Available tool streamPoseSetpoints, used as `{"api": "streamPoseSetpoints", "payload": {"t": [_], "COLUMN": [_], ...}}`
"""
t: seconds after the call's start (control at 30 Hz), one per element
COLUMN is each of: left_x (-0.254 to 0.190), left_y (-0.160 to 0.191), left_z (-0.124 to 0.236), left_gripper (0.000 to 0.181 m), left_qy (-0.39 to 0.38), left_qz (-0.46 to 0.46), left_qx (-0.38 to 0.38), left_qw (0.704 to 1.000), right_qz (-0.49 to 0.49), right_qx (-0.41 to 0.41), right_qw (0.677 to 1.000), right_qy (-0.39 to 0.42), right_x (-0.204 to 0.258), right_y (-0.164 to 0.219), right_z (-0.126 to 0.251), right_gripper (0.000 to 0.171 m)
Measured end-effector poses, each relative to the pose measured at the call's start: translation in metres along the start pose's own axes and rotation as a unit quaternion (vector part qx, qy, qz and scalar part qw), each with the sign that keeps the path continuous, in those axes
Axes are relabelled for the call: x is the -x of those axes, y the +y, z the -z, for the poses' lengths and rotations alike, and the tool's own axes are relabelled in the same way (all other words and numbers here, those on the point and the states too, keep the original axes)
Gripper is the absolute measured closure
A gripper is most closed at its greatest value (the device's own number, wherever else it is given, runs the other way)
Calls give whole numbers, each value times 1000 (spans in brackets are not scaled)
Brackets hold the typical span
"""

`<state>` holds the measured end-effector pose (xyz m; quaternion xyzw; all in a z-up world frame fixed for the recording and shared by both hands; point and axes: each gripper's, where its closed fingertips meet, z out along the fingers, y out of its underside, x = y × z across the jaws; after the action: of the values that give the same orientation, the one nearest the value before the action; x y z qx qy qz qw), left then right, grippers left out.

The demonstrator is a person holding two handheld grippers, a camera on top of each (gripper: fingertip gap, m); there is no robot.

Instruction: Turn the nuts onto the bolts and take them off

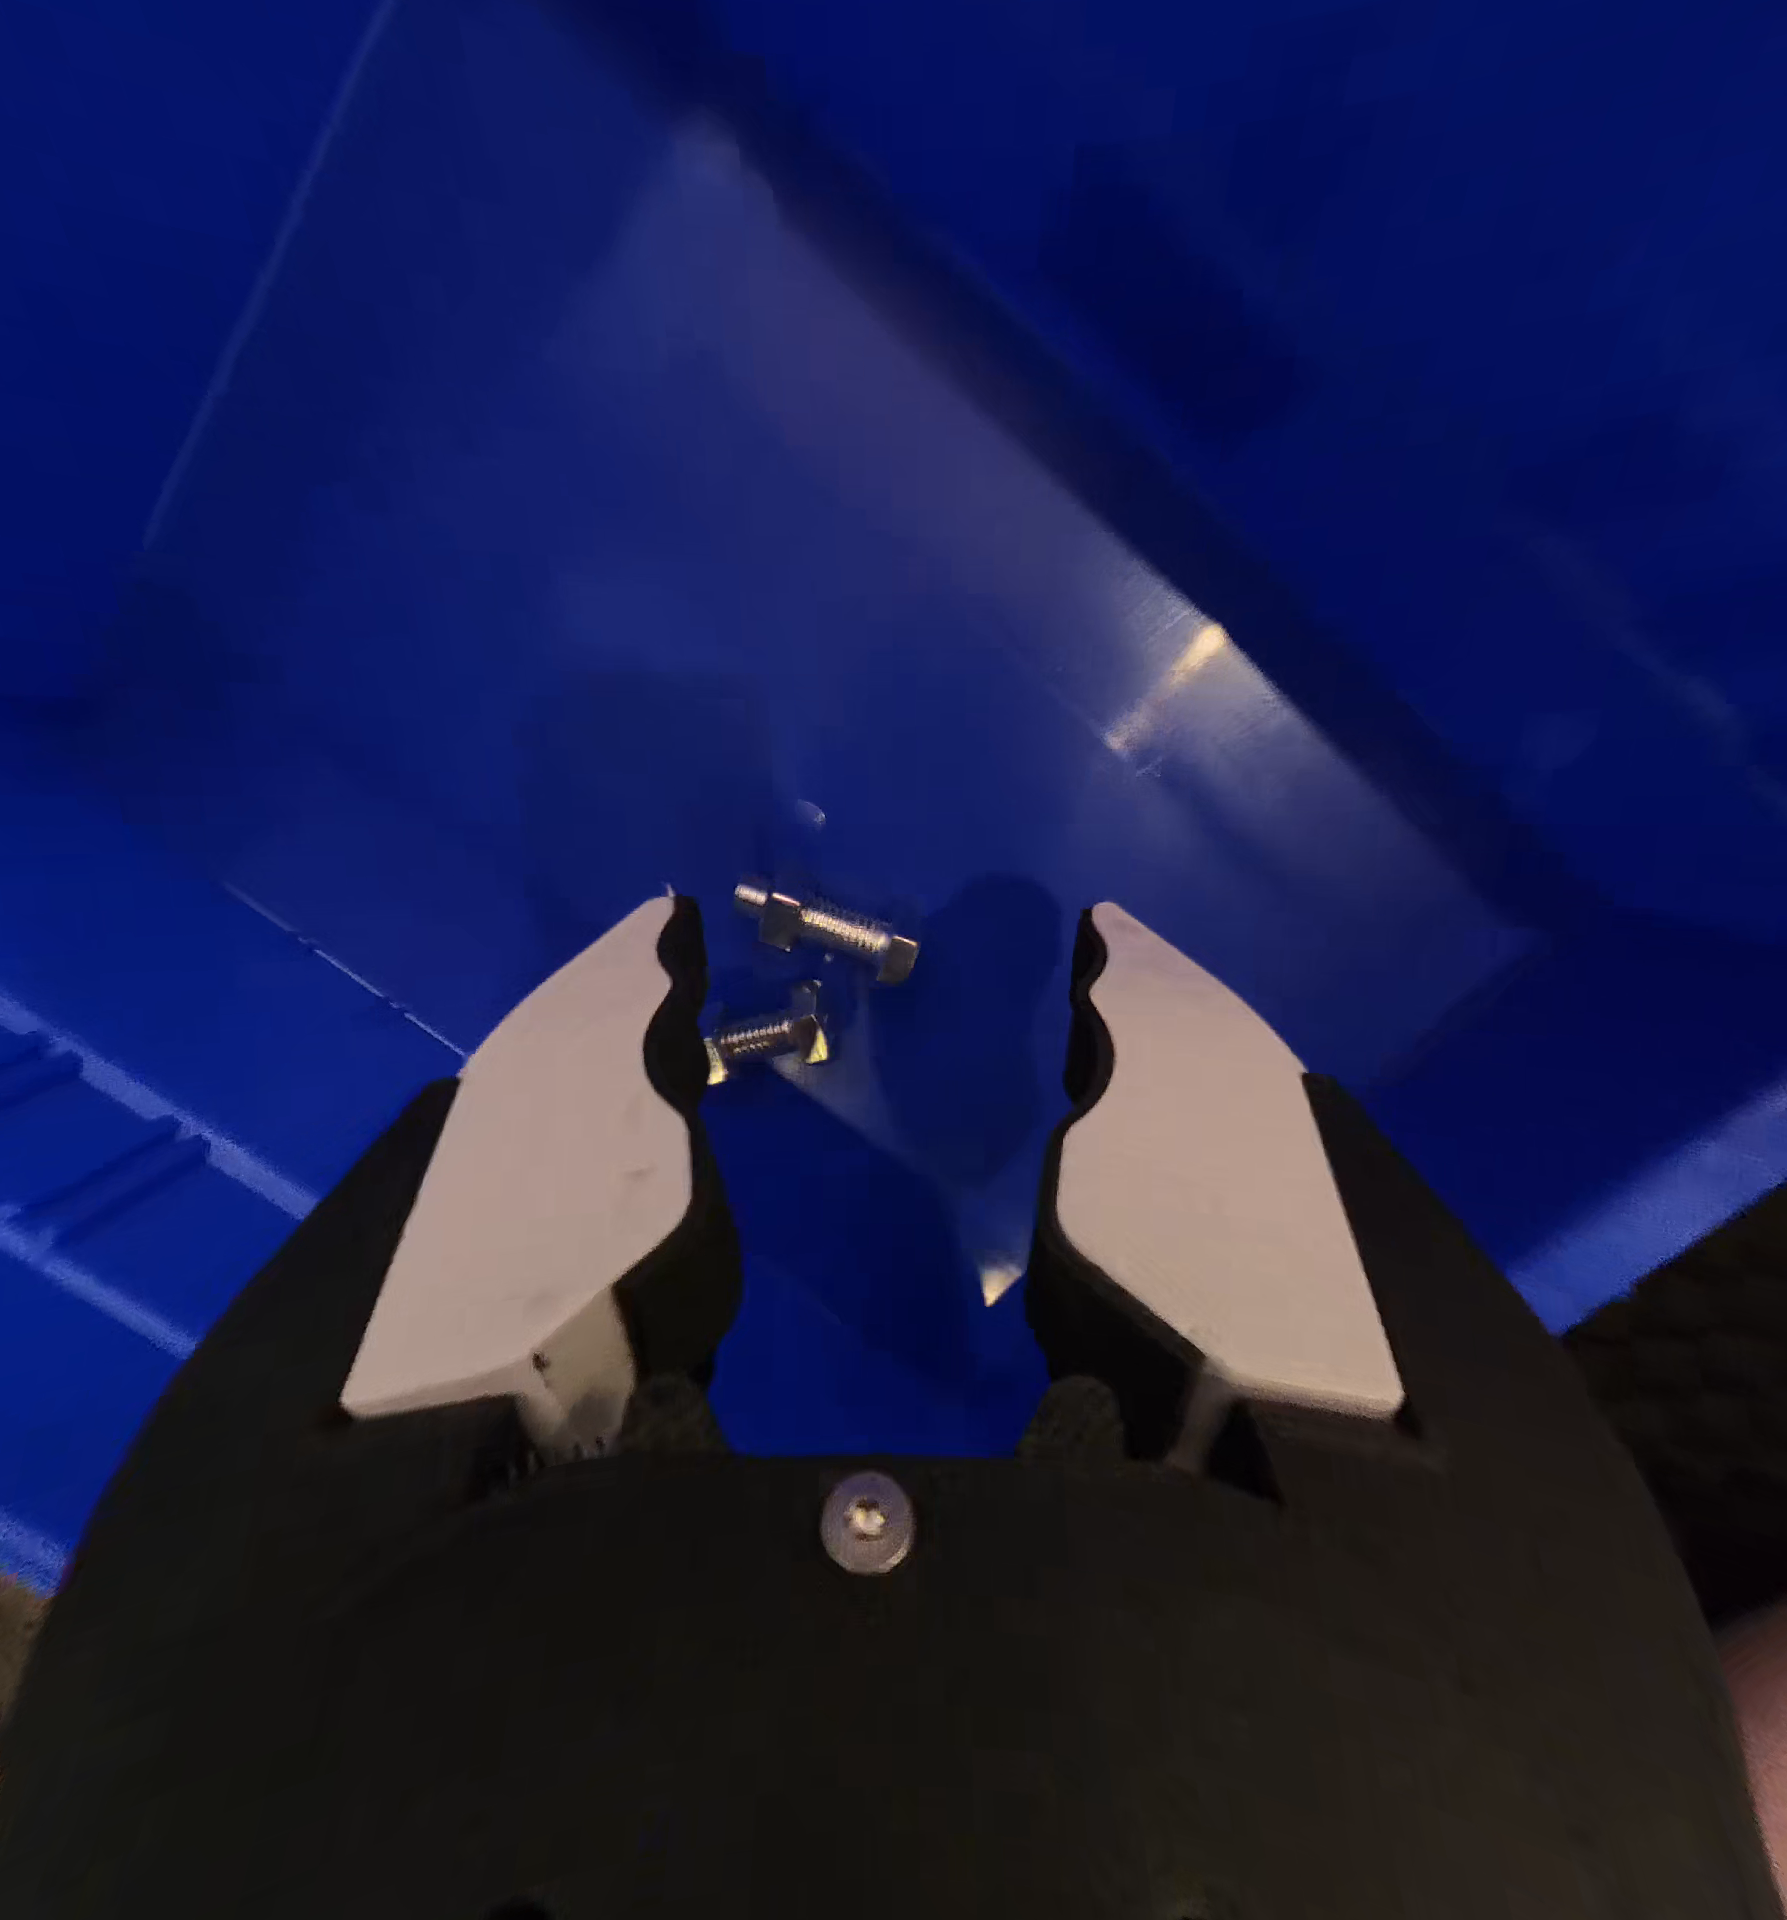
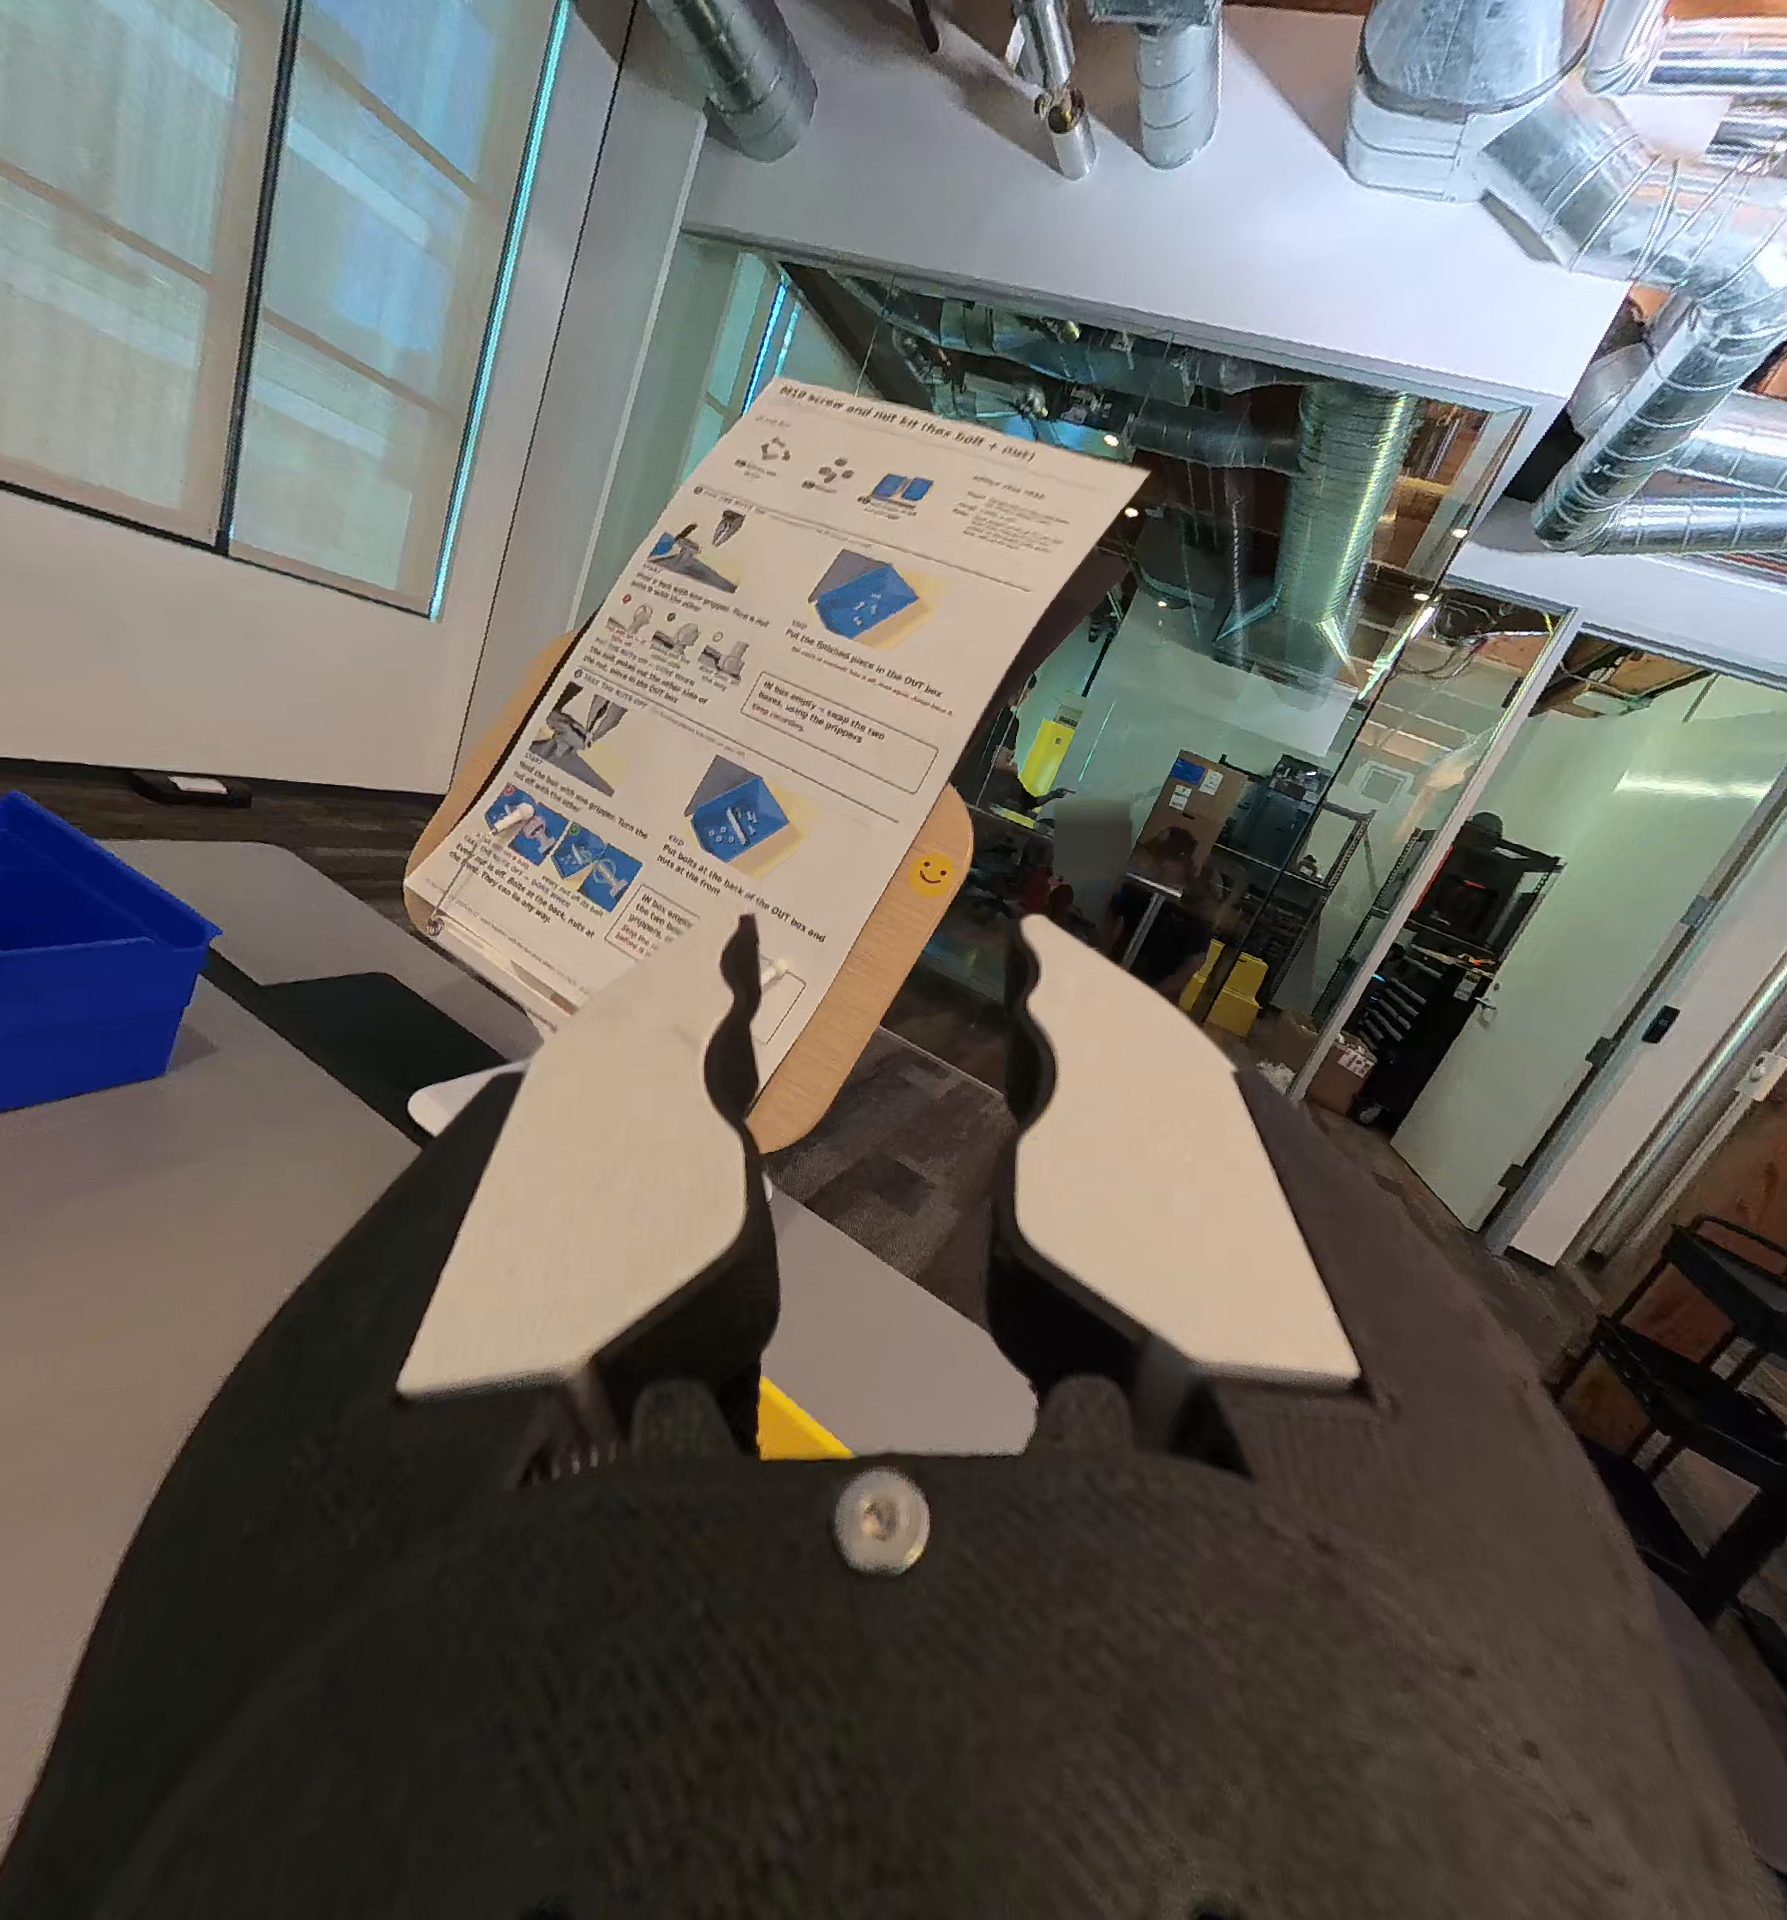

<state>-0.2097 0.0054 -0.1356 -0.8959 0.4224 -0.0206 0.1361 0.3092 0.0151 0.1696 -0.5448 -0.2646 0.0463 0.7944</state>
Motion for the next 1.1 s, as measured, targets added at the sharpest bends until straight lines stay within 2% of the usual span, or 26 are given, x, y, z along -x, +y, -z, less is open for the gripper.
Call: {"api": "streamPoseSetpoints", "payload": {"t": [0.17,0.37,0.43,0.57,0.73,0.87,0.93,1.0,1.1], "left_x": [8,13,17,9,12,2,-8,-35,-89], "left_y": [12,7,11,8,-15,-59,-87,-117,-159], "left_z": [-16,-19,-18,-14,16,73,109,142,177], "left_gripper": [117,140,141,141,140,141,141,141,141], "left_qy": [-17,-24,-23,35,-3,-53,-93,-99,-115], "left_qz": [2,1,23,86,73,37,5,-52,-163], "left_qx": [44,37,59,74,12,-106,-183,-265,-360], "left_qw": [999,999,998,993,997,992,979,958,911], "right_qz": [16,27,31,34,37,25,-10,-70,-183], "right_qx": [16,24,26,23,20,9,8,15,28], "right_qw": [1000,999,999,999,998,996,990,976,934], "right_qy": [-10,-22,-23,-26,-41,-91,-141,-205,-307], "right_x": [8,15,15,17,29,63,92,126,178], "right_y": [7,8,8,5,1,-5,-7,-10,-18], "right_z": [-6,-8,-8,-8,-11,-23,-30,-36,-39], "right_gripper": [128,129,129,130,130,132,134,135,135]}}
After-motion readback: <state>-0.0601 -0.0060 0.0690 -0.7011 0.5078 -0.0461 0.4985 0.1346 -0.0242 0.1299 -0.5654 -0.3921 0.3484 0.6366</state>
